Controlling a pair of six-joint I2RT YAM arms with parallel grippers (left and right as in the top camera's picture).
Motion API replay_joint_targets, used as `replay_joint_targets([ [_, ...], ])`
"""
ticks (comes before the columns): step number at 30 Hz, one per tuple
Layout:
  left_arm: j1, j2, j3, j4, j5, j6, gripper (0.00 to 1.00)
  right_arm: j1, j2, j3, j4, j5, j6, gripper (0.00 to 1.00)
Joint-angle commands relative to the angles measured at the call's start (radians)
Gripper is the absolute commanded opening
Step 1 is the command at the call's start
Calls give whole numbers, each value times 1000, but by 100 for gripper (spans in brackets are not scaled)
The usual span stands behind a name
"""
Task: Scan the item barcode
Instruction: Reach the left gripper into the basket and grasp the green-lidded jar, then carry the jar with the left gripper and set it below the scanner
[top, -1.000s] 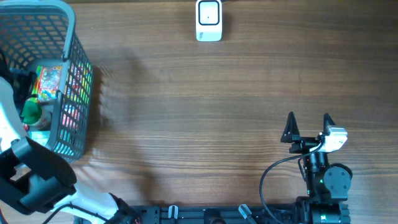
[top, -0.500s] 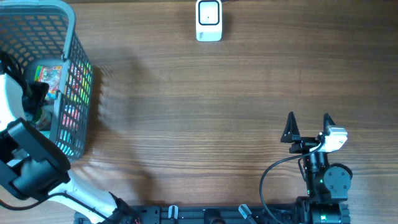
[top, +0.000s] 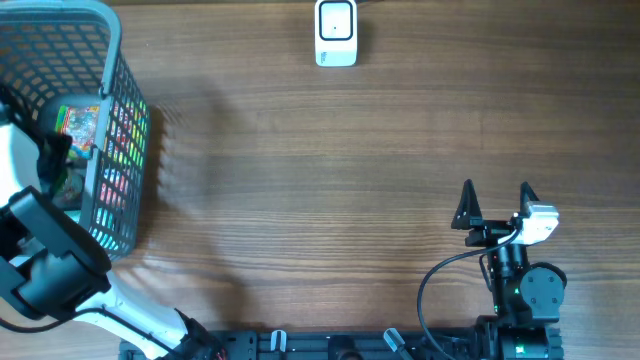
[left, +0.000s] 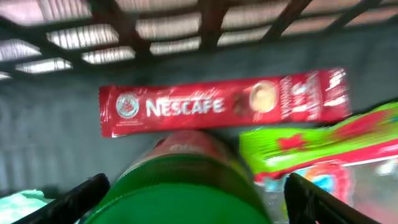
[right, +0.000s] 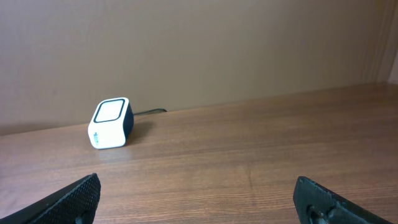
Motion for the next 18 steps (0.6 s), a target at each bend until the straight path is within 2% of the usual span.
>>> replay_joint_targets([
  [1, 11, 17, -61, 4, -9, 6, 76, 4, 1, -1, 3, 16, -18, 100],
  [10, 10, -59, -61, -5, -8, 6, 65, 4, 1, -1, 3, 16, -17, 100],
  [15, 10, -244, -61, 16, 5, 5, 65, 4, 1, -1, 3, 16, -18, 99],
  [18, 10, -374, -61, 23, 65, 5, 65, 4, 1, -1, 3, 16, -18, 100],
])
